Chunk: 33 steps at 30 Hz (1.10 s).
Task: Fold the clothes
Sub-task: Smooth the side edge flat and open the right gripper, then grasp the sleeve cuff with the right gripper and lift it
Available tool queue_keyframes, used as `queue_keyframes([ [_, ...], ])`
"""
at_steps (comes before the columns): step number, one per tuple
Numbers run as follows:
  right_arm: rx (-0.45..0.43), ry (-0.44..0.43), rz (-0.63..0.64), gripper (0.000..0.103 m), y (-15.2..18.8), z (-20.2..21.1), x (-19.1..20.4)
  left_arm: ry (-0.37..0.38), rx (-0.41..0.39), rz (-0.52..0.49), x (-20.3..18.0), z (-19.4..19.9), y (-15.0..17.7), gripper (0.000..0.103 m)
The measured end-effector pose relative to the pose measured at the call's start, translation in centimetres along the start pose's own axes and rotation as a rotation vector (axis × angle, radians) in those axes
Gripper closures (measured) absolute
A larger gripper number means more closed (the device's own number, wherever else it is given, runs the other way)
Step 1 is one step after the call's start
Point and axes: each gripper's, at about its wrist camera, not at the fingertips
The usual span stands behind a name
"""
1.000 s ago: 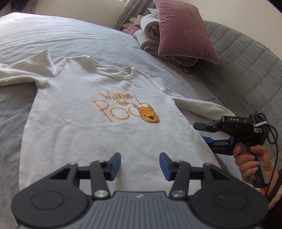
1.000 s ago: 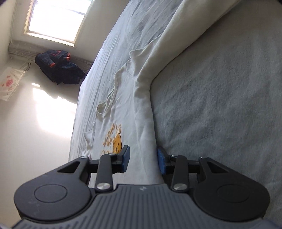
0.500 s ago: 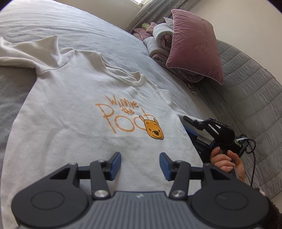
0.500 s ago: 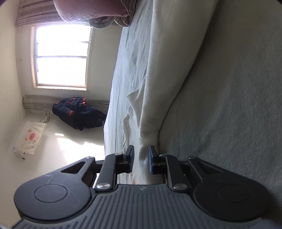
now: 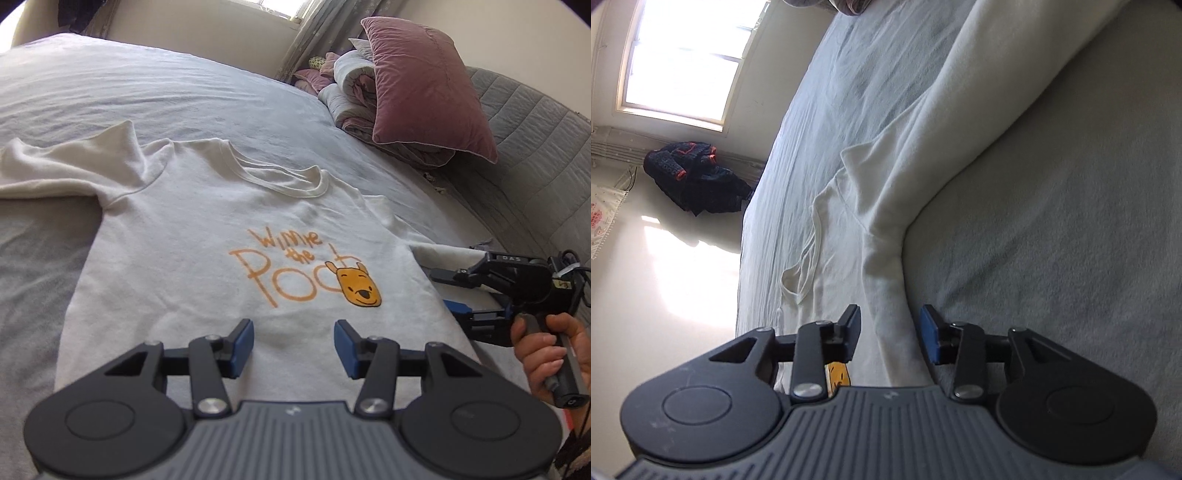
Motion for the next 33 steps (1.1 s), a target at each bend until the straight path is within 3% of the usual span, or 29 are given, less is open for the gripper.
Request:
queue_keyframes([
  [4, 0.068, -0.053, -0.003, 0.064, -0.6, -0.2, -0.7, -0.066, 0.009, -0.004, -0.1, 0.3, -0.3, 0.053],
  [8, 0.091, -0.186, -0.044, 0.069, -1.7, -1.2, -1.8, -0.097, 0.010, -0.011, -0.2, 0.2, -0.3, 0.053],
  [12, 0.057, -0.306, -0.098, 0.072, -2.1, -1.7, -2.6, -0.104, 0.008, -0.018, -0.2, 0.3, -0.2, 0.053],
  [15, 0.005, -0.319, -0.138, 0.084, -2.0, -1.0, -3.0, -0.107, 0.006, -0.020, -0.5, 0.2, -0.1, 0.052],
  [16, -0.033, -0.265, -0.123, 0.091, -1.9, -0.5, -2.6, -0.109, 0.006, -0.021, -0.5, 0.2, -0.1, 0.052],
  [21, -0.136, 0.008, 0.043, 0.096, -1.3, -0.3, 1.3, -0.128, 0.011, -0.041, -0.7, 0.0, -0.1, 0.052],
  [25, -0.233, 0.129, 0.129, 0.082, -0.7, 1.2, 3.2, -0.130, 0.010, -0.047, -0.7, 0.1, -0.1, 0.052],
  [28, -0.349, 0.165, 0.087, 0.060, -1.1, 4.2, 2.3, -0.126, 0.009, -0.042, -0.6, 0.1, -0.1, 0.052],
  [33, -0.509, 0.205, -0.035, 0.053, -1.5, 8.1, -0.8, -0.123, 0.003, -0.026, -0.4, 0.1, -0.3, 0.051],
])
Point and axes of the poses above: each gripper's, at about its wrist camera, not at the fingertips, and z roughly against the way its jaws point, x to its left, y to its underside, and after that the axes turned 9 degrees about x, right-handed
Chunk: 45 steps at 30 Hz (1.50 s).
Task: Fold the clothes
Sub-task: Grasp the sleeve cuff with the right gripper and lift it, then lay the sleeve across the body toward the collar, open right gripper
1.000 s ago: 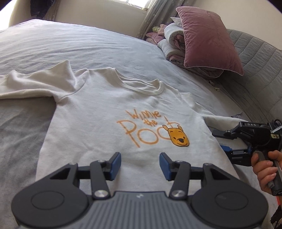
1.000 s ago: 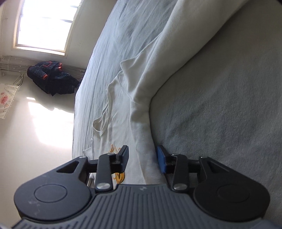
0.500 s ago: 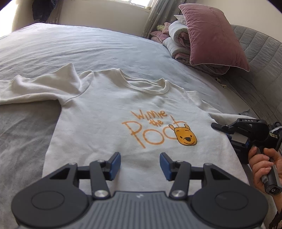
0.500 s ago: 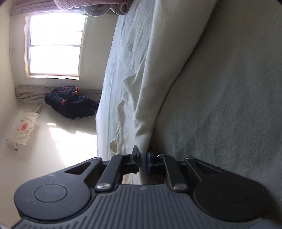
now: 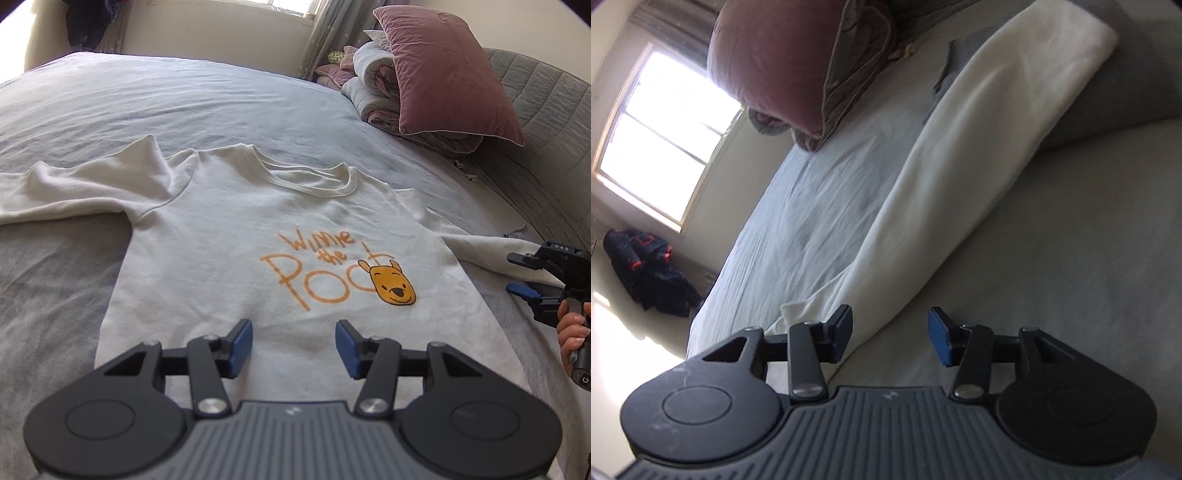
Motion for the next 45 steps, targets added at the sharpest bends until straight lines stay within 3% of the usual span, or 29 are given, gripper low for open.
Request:
queue_keyframes([
  [4, -0.057, -0.034, -0.093, 0.053, -1.3, 0.1, -2.2, -0.005, -0.008, 0.011, 0.2, 0.1, -0.2, 0.049],
  [9, -0.088, -0.026, -0.097, 0.077, -2.9, -0.4, -1.9, -0.011, -0.012, 0.030, 0.8, 0.3, -0.5, 0.049],
  [11, -0.091, -0.031, -0.081, 0.097, -3.3, -0.3, -1.5, -0.016, -0.013, 0.037, 1.0, 0.4, -0.7, 0.048],
  [12, -0.094, -0.033, -0.070, 0.098, -3.4, -0.3, -1.2, -0.018, -0.014, 0.040, 1.1, 0.4, -0.7, 0.048],
  [19, -0.199, 0.082, 0.265, 0.098, -1.0, 0.9, 6.6, -0.072, -0.001, 0.066, 1.9, 0.9, -1.1, 0.048],
  [23, -0.219, 0.083, 0.438, 0.098, 1.4, 0.8, 11.2, -0.120, -0.011, 0.053, 2.1, 1.6, -1.3, 0.048],
  [30, -0.155, 0.073, 0.698, 0.098, 6.7, -2.4, 18.0, -0.175, -0.027, 0.053, 3.0, 2.6, -1.5, 0.048],
  [36, -0.052, 0.098, 0.911, 0.098, 10.9, -8.3, 21.9, -0.208, -0.039, 0.045, 3.5, 3.4, -1.6, 0.048],
  [45, 0.130, 0.184, 1.079, 0.098, 18.0, -14.3, 22.1, -0.220, -0.039, 0.052, 4.3, 4.0, -1.6, 0.047],
])
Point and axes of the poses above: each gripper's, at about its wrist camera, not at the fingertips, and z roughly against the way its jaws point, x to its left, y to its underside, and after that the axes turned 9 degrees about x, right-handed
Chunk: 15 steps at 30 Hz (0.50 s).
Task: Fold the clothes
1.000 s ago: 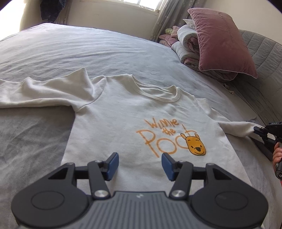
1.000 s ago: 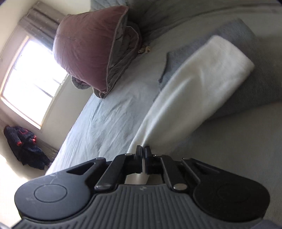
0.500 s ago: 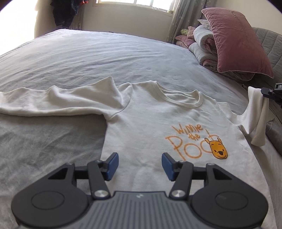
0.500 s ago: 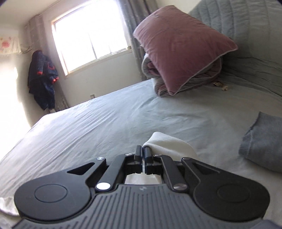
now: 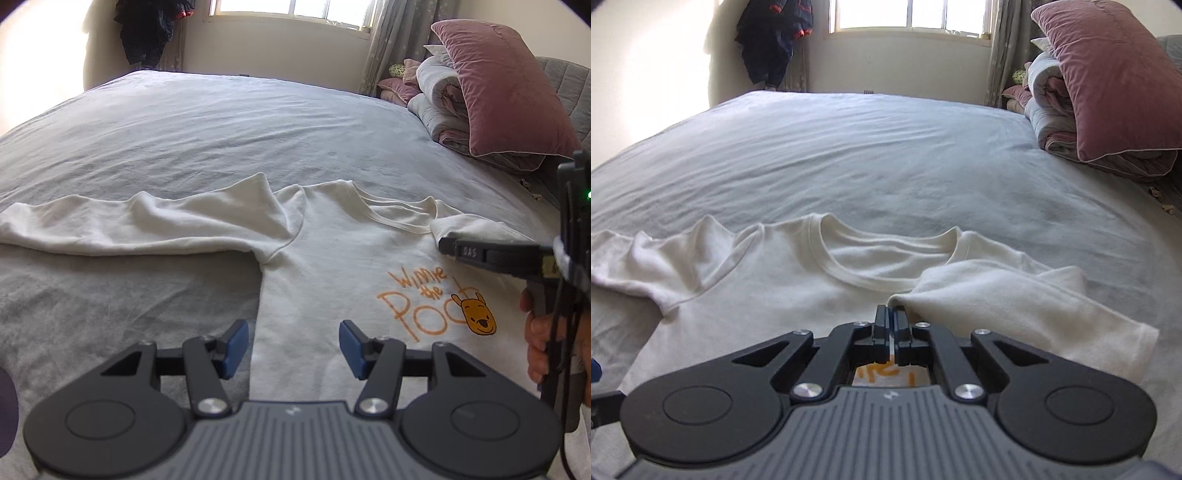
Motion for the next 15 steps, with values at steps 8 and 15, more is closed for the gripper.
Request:
queue_keyframes([
  [8, 0.000, -0.008, -0.031, 0.089, 2.9, -0.2, 1.5, 0.011, 0.017, 0.012, 0.2, -0.4, -0.2, 0.046],
  [15, 0.012, -0.086, -0.135, 0.054, 3.9, 1.4, 0.3, -0.030, 0.038, -0.010, 0.3, -1.1, 0.1, 0.043],
])
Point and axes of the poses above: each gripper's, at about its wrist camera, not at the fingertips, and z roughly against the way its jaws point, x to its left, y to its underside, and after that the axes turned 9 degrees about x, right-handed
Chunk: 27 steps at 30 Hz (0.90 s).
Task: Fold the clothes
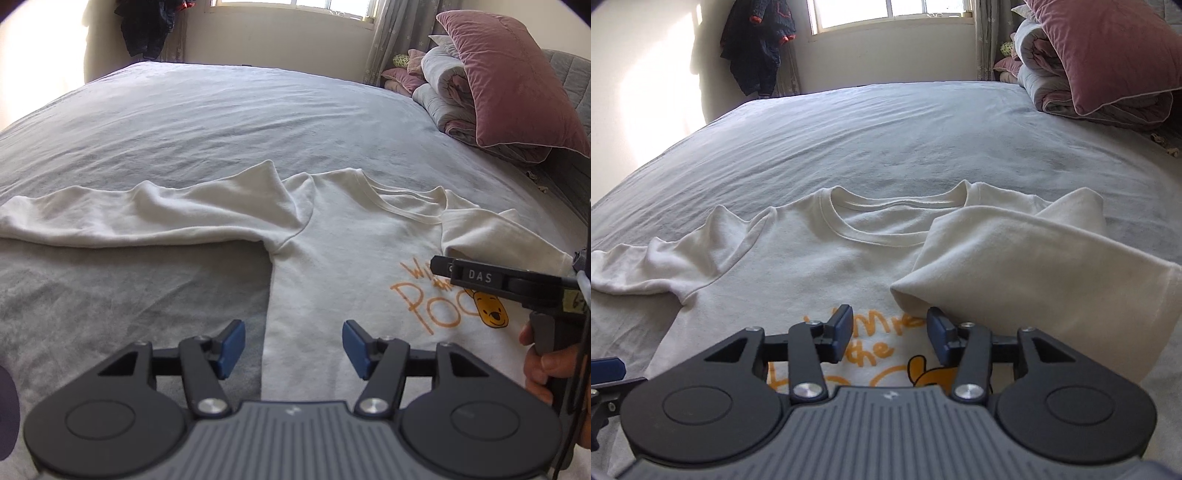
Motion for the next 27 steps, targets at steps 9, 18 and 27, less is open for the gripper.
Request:
queue_keyframes([
  [9, 0.083, -0.148, -0.170, 0.038, -0.2, 2.0, -1.4, -0.014, -0.002, -0.027, -0.2, -0.3, 0.5, 0.041],
  [18, 0.008, -0.180, -0.154, 0.036, 1.5, 3.5, -4.4, 0.024, -0.053, -0.199, -0.9, 1.0, 2.4, 0.037],
  [27, -0.106, -0.211, -0.383, 0.036, 1.9, 5.9, -12.1, 0.090, -0.124, -0.423, -9.5, -2.4, -1.5, 0.036],
])
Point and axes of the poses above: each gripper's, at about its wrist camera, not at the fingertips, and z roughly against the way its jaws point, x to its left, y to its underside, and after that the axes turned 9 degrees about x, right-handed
